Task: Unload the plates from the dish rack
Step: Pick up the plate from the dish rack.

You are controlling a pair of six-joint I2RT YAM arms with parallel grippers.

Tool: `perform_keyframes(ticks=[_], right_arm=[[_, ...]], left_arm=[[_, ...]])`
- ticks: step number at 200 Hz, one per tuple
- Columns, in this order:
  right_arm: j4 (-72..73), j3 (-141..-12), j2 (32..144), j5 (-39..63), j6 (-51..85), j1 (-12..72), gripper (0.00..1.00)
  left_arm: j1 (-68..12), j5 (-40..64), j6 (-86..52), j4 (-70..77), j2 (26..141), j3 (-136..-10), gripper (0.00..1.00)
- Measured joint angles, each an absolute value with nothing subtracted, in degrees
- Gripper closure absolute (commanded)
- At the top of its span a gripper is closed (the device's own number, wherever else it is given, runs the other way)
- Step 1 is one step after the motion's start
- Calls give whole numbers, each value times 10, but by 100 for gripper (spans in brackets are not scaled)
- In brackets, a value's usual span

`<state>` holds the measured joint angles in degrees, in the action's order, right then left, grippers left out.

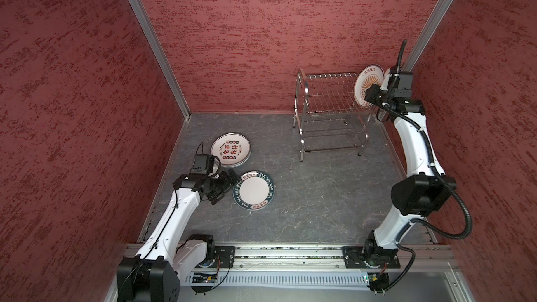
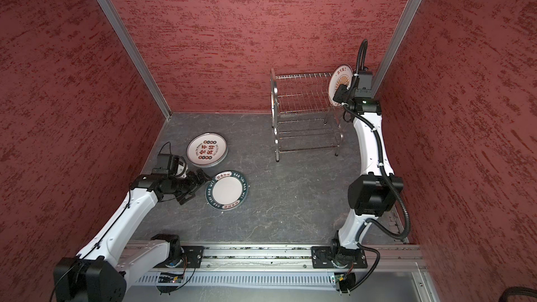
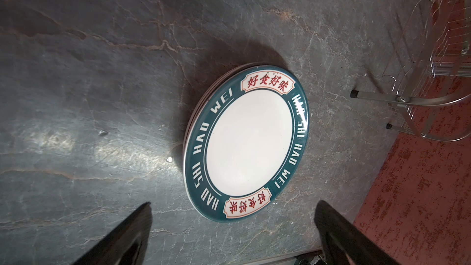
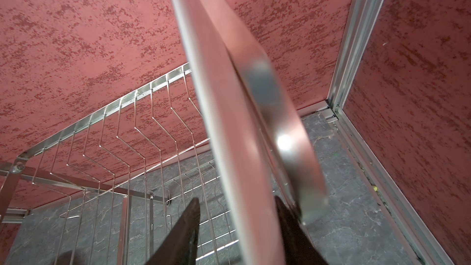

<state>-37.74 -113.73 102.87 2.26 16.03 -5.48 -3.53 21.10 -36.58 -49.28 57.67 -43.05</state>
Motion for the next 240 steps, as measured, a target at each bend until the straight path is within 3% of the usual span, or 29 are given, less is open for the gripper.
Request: perform_keyframes(ticks=[167,240], right_arm=[[-268,-1067,1023,13,122,-57,90],[-251,-1047,1013,20,108,-57,95]], left_arm=[[-35,219,-373,-483,583,-423,0],[-31,225,-373,-471,573,-422,0]])
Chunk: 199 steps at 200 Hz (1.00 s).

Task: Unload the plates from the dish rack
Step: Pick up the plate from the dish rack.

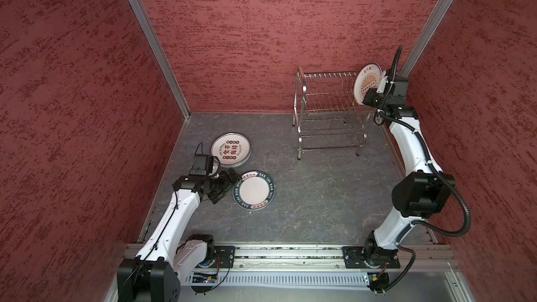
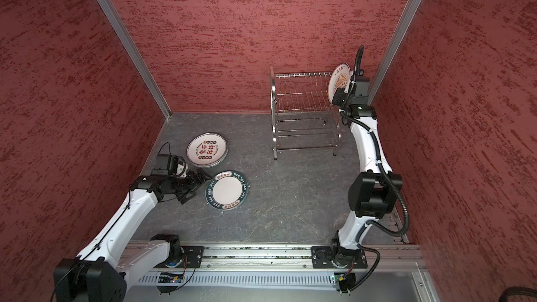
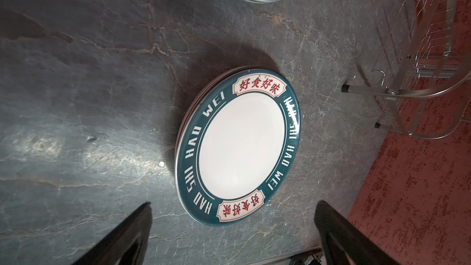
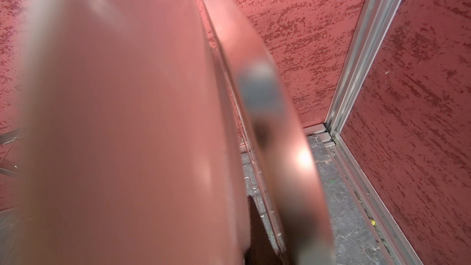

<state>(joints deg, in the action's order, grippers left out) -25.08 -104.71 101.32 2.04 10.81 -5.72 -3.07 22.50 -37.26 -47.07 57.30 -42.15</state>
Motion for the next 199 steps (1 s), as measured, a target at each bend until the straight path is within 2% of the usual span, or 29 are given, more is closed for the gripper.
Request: perform_keyframes(ticks=[103,199], right_arm=[[-215,-1011,920,62,101,-57,98],[-124,-901,717,81,112,-57,100]], left_arm=[[-28,231,-383,-454,567,-419,1],[-28,226,-380,-428,518,-407,1]])
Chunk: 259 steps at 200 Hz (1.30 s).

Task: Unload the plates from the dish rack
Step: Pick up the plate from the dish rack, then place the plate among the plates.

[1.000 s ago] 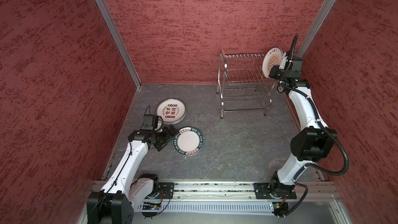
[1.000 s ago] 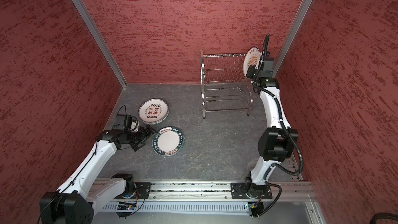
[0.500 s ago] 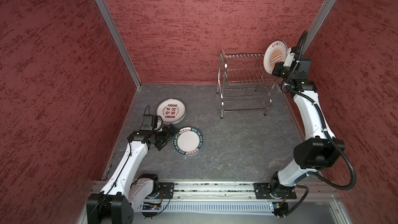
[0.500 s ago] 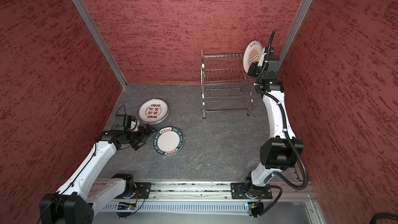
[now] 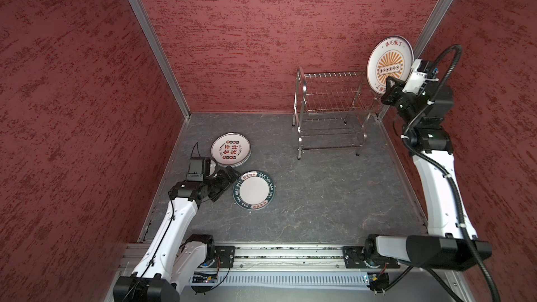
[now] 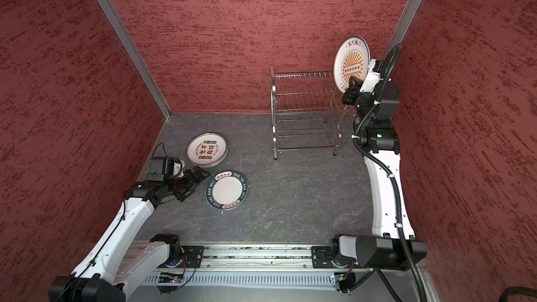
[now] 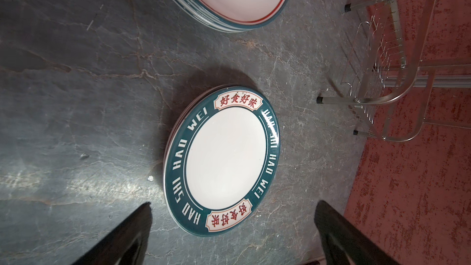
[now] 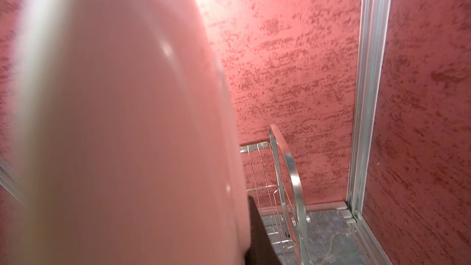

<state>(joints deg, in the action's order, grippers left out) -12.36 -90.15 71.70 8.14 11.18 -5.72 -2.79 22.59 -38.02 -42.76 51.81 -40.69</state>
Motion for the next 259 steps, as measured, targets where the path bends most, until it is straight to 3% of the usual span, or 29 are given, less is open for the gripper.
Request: perform_keyframes(ticks=[71,117,150,198,259], right_arm=[[-142,-799,533,74,125,-57,100],[-264,-750,421,75,160,-57,100],[-397,-750,393,96,207,-57,100],[-558,-684,403,236,246,-57,100],[-495,-474,396,440,333,-57,100]], left_arm=[[-31,265,-377,-378,464,-406,1],[-55,271,-378,-356,475,-406,0],[-118,258,-383,-344,490,-406,1],[-232,222,-406,-310,504,-410,1],[-347,197,-449,-244,533,-410,0]])
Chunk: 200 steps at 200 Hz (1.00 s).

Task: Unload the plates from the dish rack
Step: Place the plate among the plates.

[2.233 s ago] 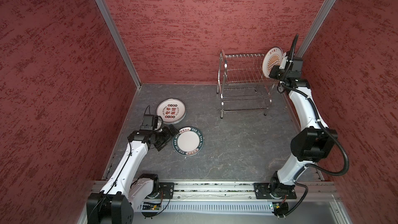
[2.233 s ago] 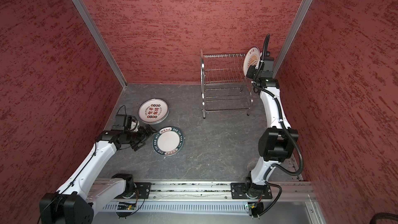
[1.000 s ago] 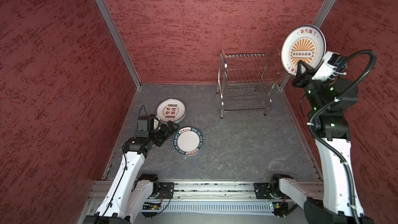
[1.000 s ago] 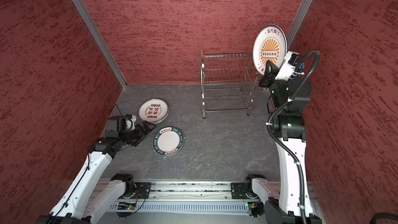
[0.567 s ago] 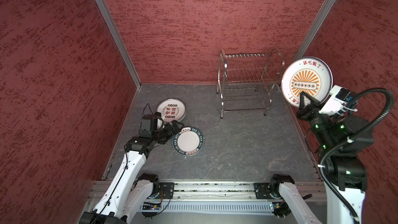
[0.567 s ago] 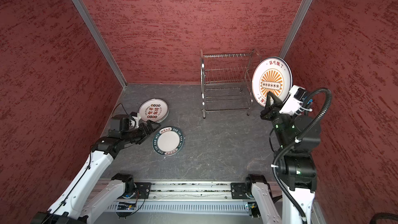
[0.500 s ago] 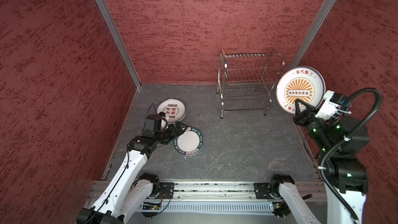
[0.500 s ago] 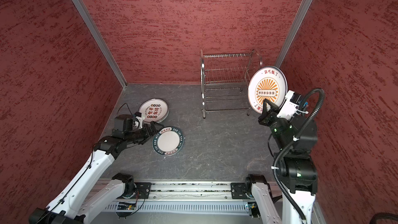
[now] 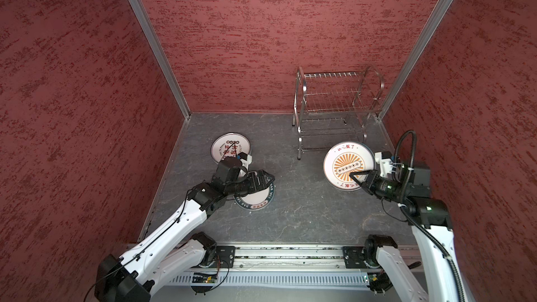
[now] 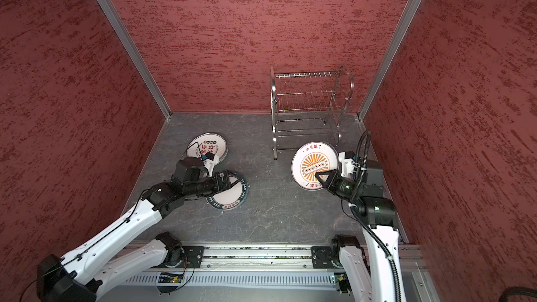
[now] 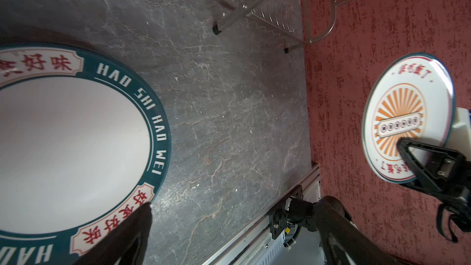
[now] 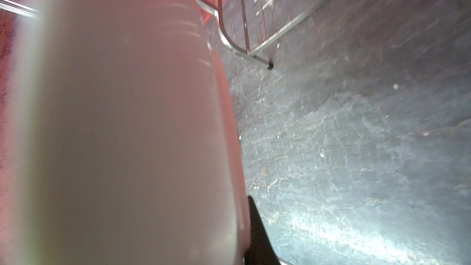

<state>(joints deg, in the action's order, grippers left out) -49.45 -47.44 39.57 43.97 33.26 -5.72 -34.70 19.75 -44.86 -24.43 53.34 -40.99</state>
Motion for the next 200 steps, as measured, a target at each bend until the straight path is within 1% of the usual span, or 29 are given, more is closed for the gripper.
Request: perform_keyframes(ticks=[27,51,73,85,107,126,145,165,200], right_arm=[[-435,-434,411,489,361,-57,100],[-366,-404,420,528,390,-53,100],[-322,-380,434,541,408,-44,100],[-302,-370,441,544,419,-36,100],[-273,-366,458,545,432,-20,100],[-247,-366,470,546,441,-8,100],[-224,-366,481,547,449,3,100],[-204,-366,488,547,456,11,100],[-167,-359,494,548,473,20,100]], left_arm=[[-370,196,-465,-206,554,-411,0],[-375,205,-476,-161,589,-418,5],[-380,220,-486,-112,640,-428,10],[-386,229,-491,-87,669,-438,11],[-400,245,-493,-48,727,-475,12],[-411,258,-493,-14,771,-515,15],[-416,277,-495,21,810,-547,22],[-417,300,-507,62,851,-568,32],[-422,325,-521,89,886,-581,57]])
